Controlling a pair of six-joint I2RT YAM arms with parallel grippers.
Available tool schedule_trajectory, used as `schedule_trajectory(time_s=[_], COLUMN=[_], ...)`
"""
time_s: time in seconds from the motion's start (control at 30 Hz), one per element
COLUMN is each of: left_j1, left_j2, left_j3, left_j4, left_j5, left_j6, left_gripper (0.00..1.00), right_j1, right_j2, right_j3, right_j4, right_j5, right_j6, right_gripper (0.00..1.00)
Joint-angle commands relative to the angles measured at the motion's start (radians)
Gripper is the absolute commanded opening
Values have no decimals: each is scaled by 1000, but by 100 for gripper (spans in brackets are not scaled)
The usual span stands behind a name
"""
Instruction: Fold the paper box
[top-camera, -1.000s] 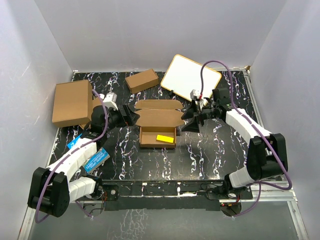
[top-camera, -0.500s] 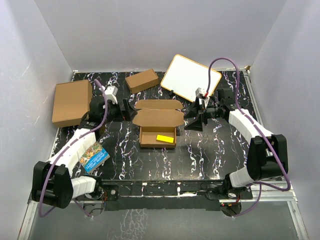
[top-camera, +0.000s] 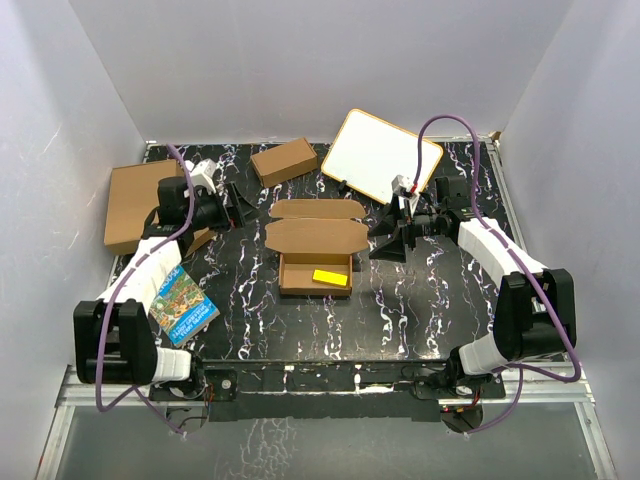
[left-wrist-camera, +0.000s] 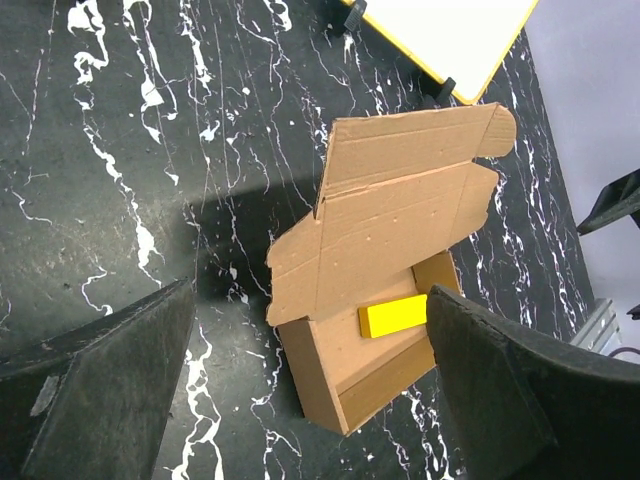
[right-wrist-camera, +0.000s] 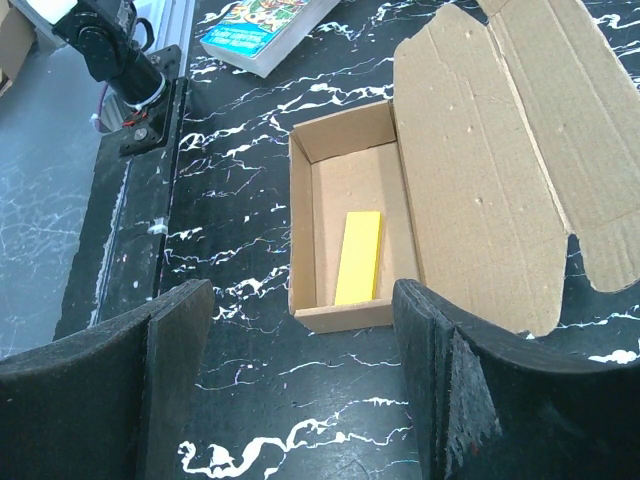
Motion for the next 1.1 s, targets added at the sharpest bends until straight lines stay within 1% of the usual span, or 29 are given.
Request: schedule_trajectory(time_s=[0.0, 0.17, 0.33, 0.43, 0.47, 0.57, 0.67, 0.8, 1.0, 1.07], left_j1=[13, 12, 11, 11, 10, 7, -4, -38, -66, -78], left_j2=[21, 69, 166, 235, 255, 316, 371, 424, 486, 484], left_j3=[53, 70, 116, 146, 156, 192, 237, 291, 351, 358], left_j4=[-37, -83, -132, -142, -142, -143, -149, -167, -238, -244], left_j5=[77, 96, 129, 189, 207, 263, 322, 349, 358, 361], left_j6=[41, 121, 162, 157, 155, 147, 144, 159, 207, 219], left_gripper=[97, 96, 87, 81, 76, 67, 62, 56, 33, 33], right_j1=[-10, -11, -11, -12, -11, -12, -12, -12, -12, -11], right_j2=[-17, -9, -3, -5, -5, -2, 1, 1, 0, -1], right_j3=[-4, -5, -3, -4, -4, -3, -3, -1, -1, 0], right_j4=[61, 62, 62, 62, 62, 62, 62, 63, 62, 61], right_j5=[-43, -45, -43, -42, -42, -42, -43, -34, -32, -30], right_j6=[-21, -20, -17, -16, -16, -17, -15, -15, -14, -14], right_gripper=[77, 77, 77, 77, 77, 77, 77, 77, 77, 77])
